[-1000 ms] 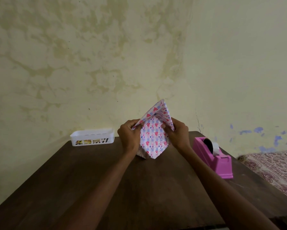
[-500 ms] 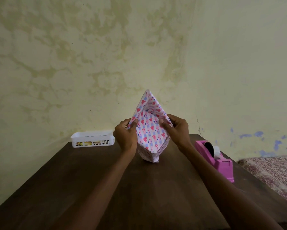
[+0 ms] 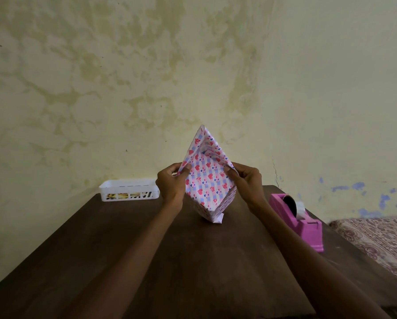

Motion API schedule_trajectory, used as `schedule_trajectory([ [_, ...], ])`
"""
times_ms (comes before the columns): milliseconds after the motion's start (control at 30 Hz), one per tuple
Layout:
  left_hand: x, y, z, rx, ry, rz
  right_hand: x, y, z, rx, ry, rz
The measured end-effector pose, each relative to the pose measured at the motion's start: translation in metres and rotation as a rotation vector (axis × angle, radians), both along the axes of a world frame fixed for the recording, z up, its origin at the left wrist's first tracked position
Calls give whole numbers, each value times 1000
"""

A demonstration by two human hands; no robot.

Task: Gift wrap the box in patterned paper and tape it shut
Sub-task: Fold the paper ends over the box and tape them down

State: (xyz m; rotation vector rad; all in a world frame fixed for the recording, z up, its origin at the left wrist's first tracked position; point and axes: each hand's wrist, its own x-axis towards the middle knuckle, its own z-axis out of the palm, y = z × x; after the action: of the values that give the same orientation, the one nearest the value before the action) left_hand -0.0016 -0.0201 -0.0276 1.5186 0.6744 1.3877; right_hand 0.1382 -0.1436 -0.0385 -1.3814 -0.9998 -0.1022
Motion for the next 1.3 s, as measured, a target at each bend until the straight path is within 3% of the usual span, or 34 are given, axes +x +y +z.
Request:
schedule_trajectory([
  [333,-7,4,-10,-19,-22,-37,-1,2,-2,1,-170,-62],
  [567,-9,3,-17,-25,-32,-33,-3,1,-3,-13,-152,-9],
  [867,-10,8,-10,102,202,-133,-10,3,-3,-11,-200,31],
  [1300,-15,11,-10,28,61,-179,-10,9,-5,5,-135,76],
])
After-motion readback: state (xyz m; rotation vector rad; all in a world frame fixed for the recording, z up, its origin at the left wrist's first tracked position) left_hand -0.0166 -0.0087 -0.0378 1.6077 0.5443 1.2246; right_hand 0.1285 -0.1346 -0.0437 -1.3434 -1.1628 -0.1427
